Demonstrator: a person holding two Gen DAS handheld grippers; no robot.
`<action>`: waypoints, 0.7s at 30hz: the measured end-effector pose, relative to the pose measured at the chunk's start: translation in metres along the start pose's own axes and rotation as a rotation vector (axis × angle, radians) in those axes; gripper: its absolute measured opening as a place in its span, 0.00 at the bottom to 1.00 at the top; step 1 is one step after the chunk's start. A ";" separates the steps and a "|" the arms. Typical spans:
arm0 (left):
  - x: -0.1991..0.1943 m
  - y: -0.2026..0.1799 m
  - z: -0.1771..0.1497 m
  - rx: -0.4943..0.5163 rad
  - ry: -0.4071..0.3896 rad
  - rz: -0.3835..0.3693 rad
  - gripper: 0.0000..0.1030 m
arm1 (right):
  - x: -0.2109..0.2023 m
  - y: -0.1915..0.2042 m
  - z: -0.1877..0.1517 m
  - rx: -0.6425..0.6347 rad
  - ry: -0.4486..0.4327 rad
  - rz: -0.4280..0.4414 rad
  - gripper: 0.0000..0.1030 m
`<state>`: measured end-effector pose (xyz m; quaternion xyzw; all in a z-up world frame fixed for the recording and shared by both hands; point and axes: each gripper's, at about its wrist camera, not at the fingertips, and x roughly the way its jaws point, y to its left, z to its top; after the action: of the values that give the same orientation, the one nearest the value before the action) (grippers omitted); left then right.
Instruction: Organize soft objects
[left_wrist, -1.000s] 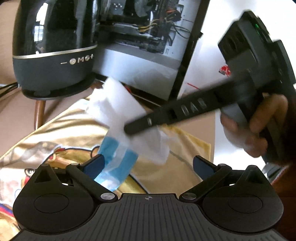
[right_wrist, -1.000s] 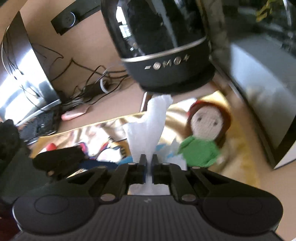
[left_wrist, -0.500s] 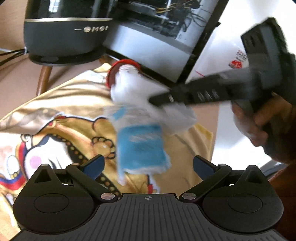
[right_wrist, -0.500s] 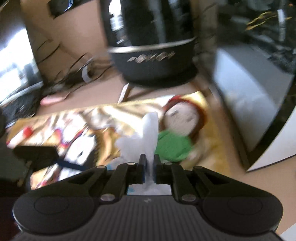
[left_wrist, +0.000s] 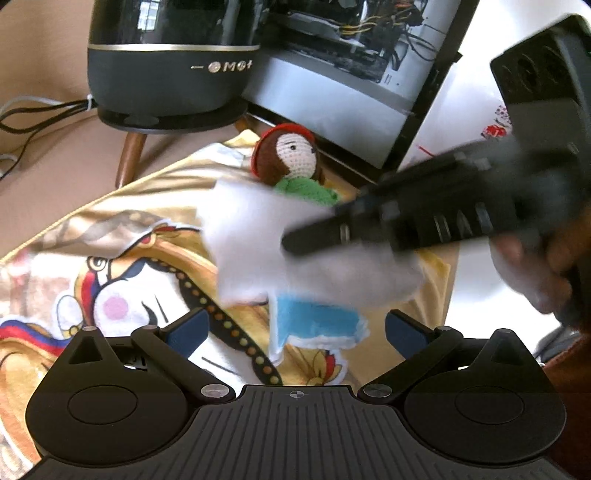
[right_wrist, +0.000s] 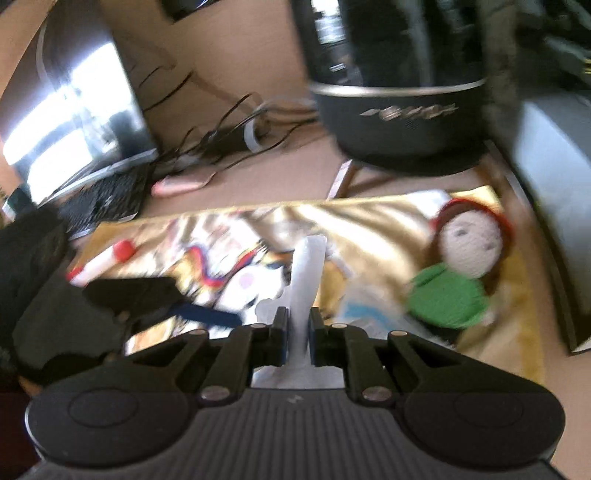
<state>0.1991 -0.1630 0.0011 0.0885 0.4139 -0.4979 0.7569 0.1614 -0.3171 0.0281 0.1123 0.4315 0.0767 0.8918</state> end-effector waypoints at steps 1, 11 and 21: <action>0.001 -0.001 0.000 0.004 0.001 -0.006 1.00 | -0.004 -0.006 0.002 0.011 -0.007 -0.023 0.13; 0.018 -0.017 -0.009 0.054 0.131 -0.145 1.00 | -0.005 -0.069 -0.028 0.142 0.055 -0.229 0.12; 0.025 -0.015 -0.004 0.027 0.103 -0.156 1.00 | 0.018 -0.040 -0.036 0.119 0.074 -0.104 0.12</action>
<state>0.1886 -0.1849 -0.0151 0.0917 0.4513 -0.5557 0.6922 0.1456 -0.3468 -0.0182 0.1398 0.4731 0.0084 0.8698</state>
